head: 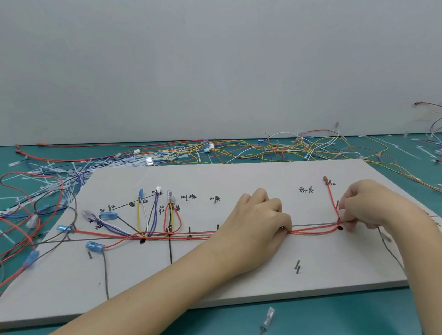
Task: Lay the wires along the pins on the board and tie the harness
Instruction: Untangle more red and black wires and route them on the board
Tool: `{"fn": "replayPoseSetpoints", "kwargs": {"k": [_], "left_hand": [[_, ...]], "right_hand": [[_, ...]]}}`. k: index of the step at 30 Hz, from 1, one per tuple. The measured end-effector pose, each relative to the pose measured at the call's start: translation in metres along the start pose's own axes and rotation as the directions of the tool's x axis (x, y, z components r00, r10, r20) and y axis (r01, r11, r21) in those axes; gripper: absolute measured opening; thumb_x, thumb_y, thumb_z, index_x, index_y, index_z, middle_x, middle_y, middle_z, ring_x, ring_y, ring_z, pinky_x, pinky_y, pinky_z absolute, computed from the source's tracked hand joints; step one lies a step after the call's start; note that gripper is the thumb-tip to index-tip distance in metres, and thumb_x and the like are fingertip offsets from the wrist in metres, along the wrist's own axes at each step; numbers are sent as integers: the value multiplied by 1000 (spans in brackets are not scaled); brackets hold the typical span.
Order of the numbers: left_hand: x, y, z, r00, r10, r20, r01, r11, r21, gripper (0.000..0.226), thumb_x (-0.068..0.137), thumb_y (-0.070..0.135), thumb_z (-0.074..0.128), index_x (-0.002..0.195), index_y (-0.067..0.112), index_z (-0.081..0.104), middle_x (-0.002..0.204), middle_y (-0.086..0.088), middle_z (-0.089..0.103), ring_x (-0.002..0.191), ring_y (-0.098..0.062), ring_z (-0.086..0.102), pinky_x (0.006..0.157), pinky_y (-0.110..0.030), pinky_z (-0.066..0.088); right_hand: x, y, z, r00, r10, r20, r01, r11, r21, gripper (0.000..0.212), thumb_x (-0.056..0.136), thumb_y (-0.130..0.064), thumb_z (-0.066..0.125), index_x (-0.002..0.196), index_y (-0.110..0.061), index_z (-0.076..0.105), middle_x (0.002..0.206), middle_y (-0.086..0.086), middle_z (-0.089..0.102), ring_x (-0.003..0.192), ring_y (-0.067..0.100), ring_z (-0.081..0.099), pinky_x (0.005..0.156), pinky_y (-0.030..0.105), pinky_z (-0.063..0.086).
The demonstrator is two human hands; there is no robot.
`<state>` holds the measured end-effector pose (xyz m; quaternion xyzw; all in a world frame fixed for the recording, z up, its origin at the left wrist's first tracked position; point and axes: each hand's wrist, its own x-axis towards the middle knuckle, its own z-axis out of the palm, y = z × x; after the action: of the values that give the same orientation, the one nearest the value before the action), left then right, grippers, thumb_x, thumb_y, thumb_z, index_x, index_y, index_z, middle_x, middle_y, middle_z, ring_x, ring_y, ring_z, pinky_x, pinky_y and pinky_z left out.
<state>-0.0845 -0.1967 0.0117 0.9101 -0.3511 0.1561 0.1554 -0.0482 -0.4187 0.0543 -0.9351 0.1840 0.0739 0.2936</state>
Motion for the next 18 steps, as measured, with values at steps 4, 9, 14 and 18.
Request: {"fn": "replayPoseSetpoints", "kwargs": {"k": [4, 9, 14, 18], "left_hand": [[-1, 0, 2, 1000, -7, -8, 7, 1000, -23, 24, 99, 24, 48, 109, 22, 69, 99, 3, 59, 99, -20, 40, 79, -31, 31], [-1, -2, 5, 1000, -12, -16, 11, 999, -45, 23, 98, 22, 49, 109, 22, 69, 99, 3, 59, 99, -20, 41, 78, -30, 32], [-2, -1, 6, 1000, -22, -12, 21, 997, -70, 23, 98, 21, 48, 108, 20, 69, 98, 2, 58, 98, -20, 42, 79, -34, 37], [-2, -1, 5, 1000, -23, -13, 22, 997, -79, 23, 97, 20, 49, 108, 19, 69, 98, 0, 58, 97, -21, 43, 80, -36, 39]], "right_hand": [[11, -10, -4, 999, 32, -9, -33, 999, -36, 14, 77, 11, 52, 74, 0, 61, 65, 23, 67, 51, 24, 46, 54, 27, 39], [22, -32, -10, 999, 25, -23, -23, 996, 87, 10, 77, 16, 58, 77, 9, 65, 57, 17, 65, 38, 22, 51, 48, 24, 47], [24, -34, -11, 999, 43, 14, -45, 918, 394, 4, 82, 8, 65, 85, 5, 65, 67, 18, 68, 32, 11, 57, 34, 16, 46], [25, -25, -7, 996, 50, 68, -79, 835, 544, 2, 85, 0, 64, 85, -1, 65, 62, 13, 70, 29, 3, 49, 30, 10, 34]]}}
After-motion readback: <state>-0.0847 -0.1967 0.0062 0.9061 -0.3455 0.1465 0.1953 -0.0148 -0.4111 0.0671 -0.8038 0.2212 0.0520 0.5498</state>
